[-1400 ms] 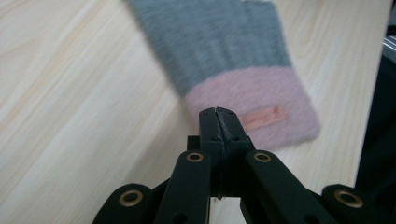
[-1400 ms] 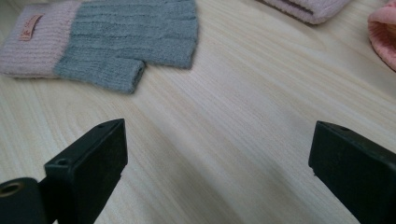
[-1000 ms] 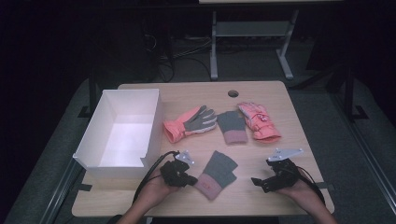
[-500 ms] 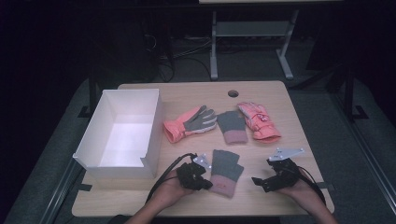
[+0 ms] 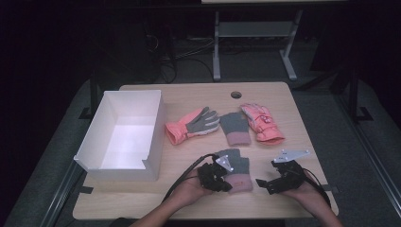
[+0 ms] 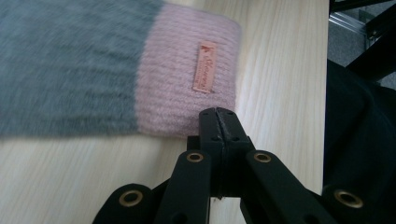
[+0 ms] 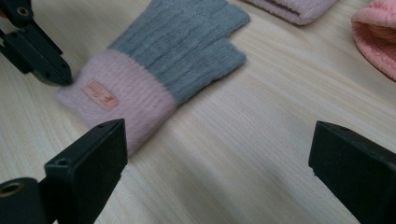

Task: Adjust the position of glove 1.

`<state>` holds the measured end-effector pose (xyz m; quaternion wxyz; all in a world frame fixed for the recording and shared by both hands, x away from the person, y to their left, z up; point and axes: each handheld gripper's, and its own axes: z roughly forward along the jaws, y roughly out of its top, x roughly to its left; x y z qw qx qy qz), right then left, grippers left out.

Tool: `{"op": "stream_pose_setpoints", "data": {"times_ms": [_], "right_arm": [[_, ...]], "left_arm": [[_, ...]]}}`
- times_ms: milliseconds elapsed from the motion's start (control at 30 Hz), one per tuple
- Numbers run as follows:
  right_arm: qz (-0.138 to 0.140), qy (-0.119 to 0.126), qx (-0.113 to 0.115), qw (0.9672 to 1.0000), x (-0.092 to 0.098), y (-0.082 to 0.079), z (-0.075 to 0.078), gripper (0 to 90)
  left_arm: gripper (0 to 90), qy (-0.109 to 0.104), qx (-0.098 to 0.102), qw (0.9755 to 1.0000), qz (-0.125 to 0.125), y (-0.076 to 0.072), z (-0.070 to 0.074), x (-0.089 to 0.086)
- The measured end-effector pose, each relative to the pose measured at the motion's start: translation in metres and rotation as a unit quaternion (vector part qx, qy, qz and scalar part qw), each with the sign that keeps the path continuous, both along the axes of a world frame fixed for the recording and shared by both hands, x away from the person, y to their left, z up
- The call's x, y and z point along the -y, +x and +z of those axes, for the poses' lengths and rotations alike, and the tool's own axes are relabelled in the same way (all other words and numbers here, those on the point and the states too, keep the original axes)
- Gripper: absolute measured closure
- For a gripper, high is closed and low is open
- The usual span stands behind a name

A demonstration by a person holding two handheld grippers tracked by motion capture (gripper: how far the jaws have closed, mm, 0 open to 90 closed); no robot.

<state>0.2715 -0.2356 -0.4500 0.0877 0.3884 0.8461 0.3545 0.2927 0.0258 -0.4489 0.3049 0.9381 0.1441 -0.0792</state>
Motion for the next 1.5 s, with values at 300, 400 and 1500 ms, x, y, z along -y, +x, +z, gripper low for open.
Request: {"op": "stream_pose_setpoints", "data": {"times_ms": [300, 400, 1500], "right_arm": [[-0.004, 0.004, 0.002, 1.0000, 0.003, 0.000, 0.001, 4.0], [-0.005, 0.005, 0.003, 1.0000, 0.003, 0.000, 0.000, 4.0], [-0.004, -0.004, 0.001, 1.0000, 0.002, 0.001, -0.001, 4.0]], "left_arm": [[89.9, -0.020, 0.009, 0.9997, -0.013, 0.009, 0.006, 0.026], [90.0, -0.020, 0.032, 0.9993, 0.001, 0.022, 0.013, 0.023], [89.9, -0.022, 0.032, 0.9957, 0.084, 0.038, 0.007, -0.046]]}}
